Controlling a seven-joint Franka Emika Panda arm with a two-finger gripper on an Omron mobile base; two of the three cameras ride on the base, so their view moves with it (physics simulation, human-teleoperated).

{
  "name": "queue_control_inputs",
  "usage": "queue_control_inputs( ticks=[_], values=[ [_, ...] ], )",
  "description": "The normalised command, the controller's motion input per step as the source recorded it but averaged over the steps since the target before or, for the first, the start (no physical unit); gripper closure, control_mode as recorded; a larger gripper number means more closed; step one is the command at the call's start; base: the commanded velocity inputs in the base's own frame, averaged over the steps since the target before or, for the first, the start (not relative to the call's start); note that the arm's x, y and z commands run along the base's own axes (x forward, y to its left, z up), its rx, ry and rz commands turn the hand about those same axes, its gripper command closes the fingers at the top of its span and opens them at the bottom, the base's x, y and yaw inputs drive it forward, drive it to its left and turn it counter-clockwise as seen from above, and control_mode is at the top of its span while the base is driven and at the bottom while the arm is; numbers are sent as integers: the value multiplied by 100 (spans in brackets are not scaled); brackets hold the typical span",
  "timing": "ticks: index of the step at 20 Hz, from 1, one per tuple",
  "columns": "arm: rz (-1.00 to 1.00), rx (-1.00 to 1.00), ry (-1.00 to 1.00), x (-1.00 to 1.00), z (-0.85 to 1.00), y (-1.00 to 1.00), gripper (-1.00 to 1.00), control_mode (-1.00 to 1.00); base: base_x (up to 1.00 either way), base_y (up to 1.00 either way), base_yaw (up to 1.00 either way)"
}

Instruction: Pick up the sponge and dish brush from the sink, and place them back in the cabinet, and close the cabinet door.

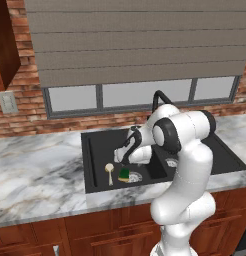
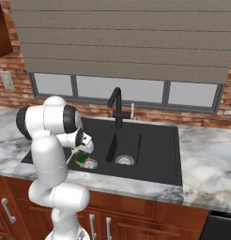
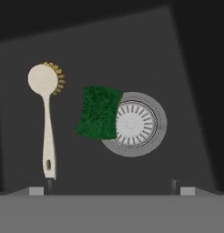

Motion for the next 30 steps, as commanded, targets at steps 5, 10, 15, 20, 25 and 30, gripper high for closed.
queue_control_inputs(
  ticks=[5,10,15,20,25,30],
  values=[
    [0,0,0,26,-31,7,-100,-100,0,0,0],
    [0,0,0,26,-28,9,-100,-100,0,0,0],
    [0,0,0,24,-25,7,-100,-100,0,0,0],
    [0,0,0,16,-20,2,-100,-100,0,0,0],
    [0,0,0,8,-27,0,-100,-100,0,0,0],
    [0,0,0,6,-23,0,-100,-100,0,0,0]
  ],
)
